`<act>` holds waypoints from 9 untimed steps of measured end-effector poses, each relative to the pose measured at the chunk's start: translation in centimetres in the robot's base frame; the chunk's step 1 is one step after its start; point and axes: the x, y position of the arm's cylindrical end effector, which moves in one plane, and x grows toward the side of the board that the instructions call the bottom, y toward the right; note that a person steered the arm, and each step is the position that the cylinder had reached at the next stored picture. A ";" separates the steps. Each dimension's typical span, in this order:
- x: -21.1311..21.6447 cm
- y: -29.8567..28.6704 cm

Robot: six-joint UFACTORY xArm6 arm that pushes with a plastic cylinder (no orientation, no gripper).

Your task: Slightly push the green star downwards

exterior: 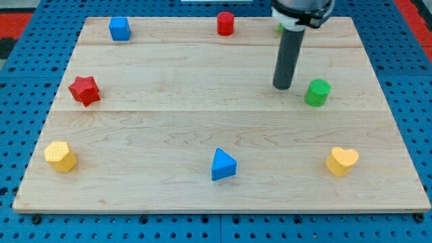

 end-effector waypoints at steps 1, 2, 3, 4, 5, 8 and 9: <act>-6.2 3.1; -11.2 9.6; -16.3 11.8; -18.0 10.2; -18.0 10.0; -17.9 9.7; -18.0 9.7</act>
